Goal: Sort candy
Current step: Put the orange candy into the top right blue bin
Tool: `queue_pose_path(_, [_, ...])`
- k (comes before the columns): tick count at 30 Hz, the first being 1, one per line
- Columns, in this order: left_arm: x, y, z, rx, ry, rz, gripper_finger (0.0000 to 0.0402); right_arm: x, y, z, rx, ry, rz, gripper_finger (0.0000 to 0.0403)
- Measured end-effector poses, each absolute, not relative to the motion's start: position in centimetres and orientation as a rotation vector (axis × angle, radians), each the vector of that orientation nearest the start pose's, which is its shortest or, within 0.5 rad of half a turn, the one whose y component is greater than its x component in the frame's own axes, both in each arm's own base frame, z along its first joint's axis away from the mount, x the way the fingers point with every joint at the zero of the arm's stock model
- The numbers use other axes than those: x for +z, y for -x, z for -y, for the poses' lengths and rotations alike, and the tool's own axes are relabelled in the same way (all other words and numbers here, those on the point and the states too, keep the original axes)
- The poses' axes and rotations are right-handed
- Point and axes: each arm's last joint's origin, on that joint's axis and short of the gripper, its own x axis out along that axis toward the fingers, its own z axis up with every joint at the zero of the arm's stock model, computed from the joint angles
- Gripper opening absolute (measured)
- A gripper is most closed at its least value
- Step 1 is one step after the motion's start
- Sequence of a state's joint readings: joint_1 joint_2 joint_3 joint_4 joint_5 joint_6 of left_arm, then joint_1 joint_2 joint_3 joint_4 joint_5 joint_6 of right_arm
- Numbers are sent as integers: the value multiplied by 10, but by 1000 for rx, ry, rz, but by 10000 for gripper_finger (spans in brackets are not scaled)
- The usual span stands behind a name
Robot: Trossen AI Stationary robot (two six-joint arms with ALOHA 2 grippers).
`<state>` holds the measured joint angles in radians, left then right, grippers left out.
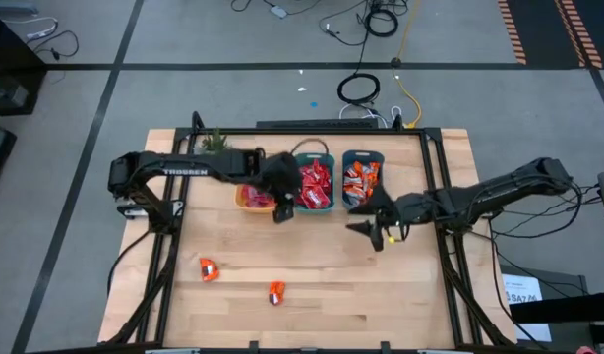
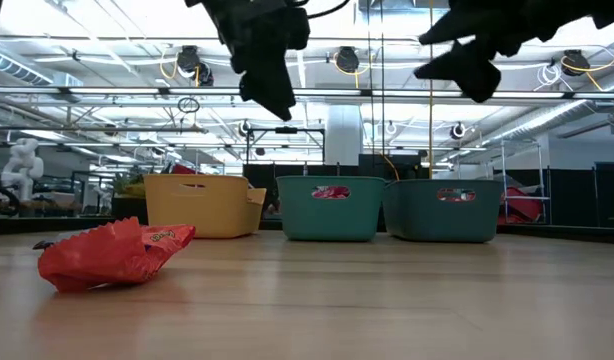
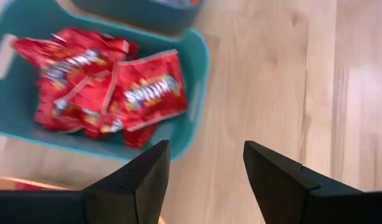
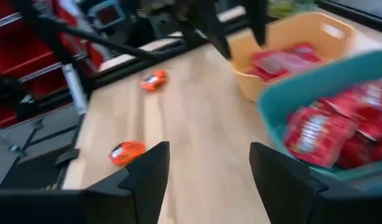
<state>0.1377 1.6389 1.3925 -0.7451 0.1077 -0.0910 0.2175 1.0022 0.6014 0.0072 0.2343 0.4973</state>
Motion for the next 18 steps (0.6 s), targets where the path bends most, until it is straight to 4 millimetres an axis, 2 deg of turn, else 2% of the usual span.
queue_pose_path(4, [286, -333, -22, 148, 125, -976, 215, 240, -226, -56, -53, -356, -364, 208])
queue_pose_path(9, [283, -302, 7, 279, 51, -911, 215, 224, -251, -75, -32, -244, -457, 208])
queue_pose_path(13, [274, -269, 27, 251, 100, -822, 215, 216, -279, -93, 19, -87, -509, 208])
queue_pose_path(18, [254, -231, 47, 193, 192, -757, 215, 202, -327, -111, 53, 50, -548, 208])
